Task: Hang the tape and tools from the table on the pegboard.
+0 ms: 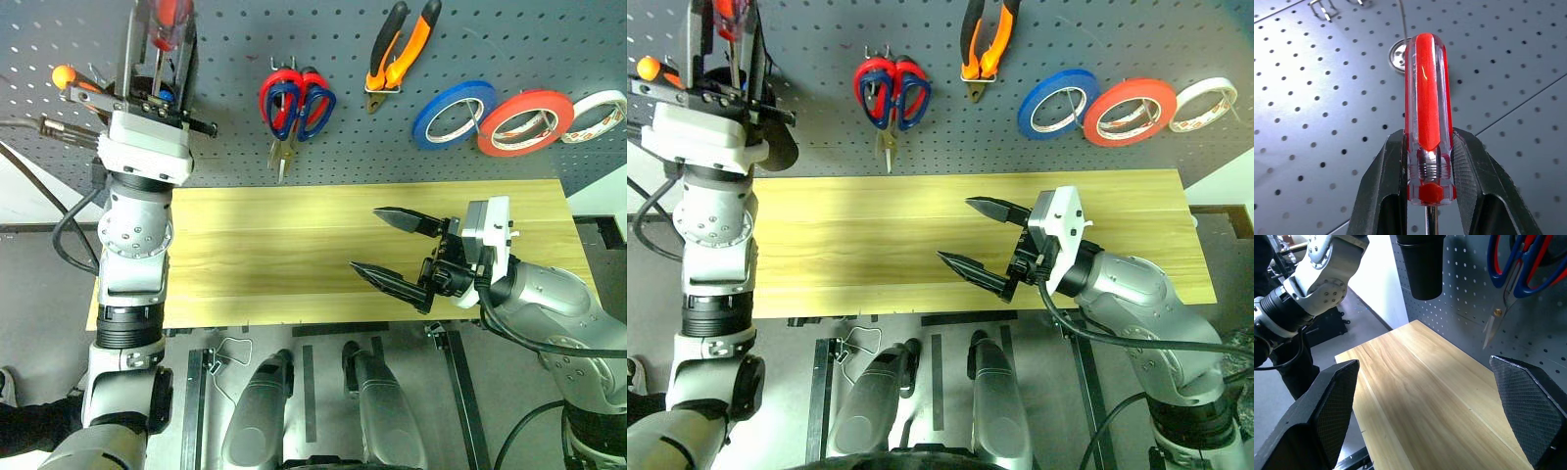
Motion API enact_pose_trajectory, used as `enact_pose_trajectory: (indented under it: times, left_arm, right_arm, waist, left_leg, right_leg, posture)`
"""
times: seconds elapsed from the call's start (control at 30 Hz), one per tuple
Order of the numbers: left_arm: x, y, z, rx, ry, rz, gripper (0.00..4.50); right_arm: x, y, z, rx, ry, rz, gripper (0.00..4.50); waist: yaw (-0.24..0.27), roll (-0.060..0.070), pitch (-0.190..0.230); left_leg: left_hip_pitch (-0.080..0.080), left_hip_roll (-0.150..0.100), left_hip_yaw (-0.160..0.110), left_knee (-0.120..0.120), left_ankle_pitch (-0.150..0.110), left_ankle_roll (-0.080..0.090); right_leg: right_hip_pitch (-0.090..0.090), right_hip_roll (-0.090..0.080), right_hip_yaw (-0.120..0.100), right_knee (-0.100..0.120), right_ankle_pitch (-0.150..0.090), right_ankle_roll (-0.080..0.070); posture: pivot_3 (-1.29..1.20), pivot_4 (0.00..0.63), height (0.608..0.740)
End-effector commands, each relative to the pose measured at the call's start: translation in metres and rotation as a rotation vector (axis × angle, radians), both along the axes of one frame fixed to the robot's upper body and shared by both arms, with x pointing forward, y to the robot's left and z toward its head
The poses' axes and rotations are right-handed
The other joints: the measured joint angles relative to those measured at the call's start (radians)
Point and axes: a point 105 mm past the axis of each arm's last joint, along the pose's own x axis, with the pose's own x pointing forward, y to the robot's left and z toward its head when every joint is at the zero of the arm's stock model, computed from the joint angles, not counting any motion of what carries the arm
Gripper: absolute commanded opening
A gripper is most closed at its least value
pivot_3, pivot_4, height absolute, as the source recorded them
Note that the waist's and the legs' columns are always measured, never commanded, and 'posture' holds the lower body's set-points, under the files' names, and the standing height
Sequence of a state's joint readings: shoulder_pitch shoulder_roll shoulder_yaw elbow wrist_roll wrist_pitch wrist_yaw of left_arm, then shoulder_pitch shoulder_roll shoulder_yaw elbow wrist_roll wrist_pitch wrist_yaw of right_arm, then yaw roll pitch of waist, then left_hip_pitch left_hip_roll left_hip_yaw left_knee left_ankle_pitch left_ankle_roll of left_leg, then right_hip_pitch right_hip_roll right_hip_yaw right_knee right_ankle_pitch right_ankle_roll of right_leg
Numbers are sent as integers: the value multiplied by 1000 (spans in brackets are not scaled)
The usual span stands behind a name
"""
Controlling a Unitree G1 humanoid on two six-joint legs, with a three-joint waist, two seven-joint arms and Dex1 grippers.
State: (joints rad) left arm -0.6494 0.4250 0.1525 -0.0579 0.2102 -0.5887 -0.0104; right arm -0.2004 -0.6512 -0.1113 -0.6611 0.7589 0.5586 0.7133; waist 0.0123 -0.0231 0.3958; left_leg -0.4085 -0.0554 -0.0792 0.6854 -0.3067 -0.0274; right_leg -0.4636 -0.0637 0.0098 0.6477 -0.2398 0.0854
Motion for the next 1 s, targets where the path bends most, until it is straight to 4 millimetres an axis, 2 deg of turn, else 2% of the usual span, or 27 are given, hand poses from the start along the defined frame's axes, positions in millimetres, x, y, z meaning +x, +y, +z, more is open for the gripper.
enact_pose_trajectory:
  times: [0.03, 0.2, 0.47, 0.63, 1.0]
  left_arm:
    - [-15, 3, 15, 2, -112, 15, 885]
    - [-15, 15, 22, -21, -135, 67, 885]
    - [3, 41, 6, -101, -51, 158, 885]
    - [13, 36, -4, -145, -26, 143, 885]
    - [16, 33, -5, -166, -34, 141, 885]
  right_arm:
    - [-7, 1, 5, 2, -33, 20, 4500]
    - [-6, 1, 5, -1, -31, 14, 4500]
    - [-8, 0, 5, -9, -25, 13, 4500]
    - [-9, -1, 11, 15, -25, 21, 4500]
    - [-19, -2, 70, 355, -137, 69, 4500]
  waist:
    - [0, 0, 0]
    - [-2, 0, 0]
    - [0, 0, 0]
    - [-1, 0, 0]
    - [-8, 0, 0]
  left_leg:
    - [0, 0, 0, 0, 0, 0]
    - [0, 0, 0, 0, 0, 0]
    - [0, 0, 0, 1, 0, 0]
    - [0, 0, 0, 2, 0, 0]
    - [0, 0, 0, 3, 0, 0]
  right_leg:
    - [0, 0, 0, 0, 0, 0]
    - [0, 0, 0, 0, 0, 0]
    - [0, 0, 0, 1, 0, 0]
    - [0, 0, 0, 1, 0, 0]
    - [0, 0, 0, 3, 0, 0]
  posture:
    - [42, 344, 740]
    - [42, 344, 740]
    - [26, 360, 740]
    - [12, 365, 740]
    - [6, 371, 740]
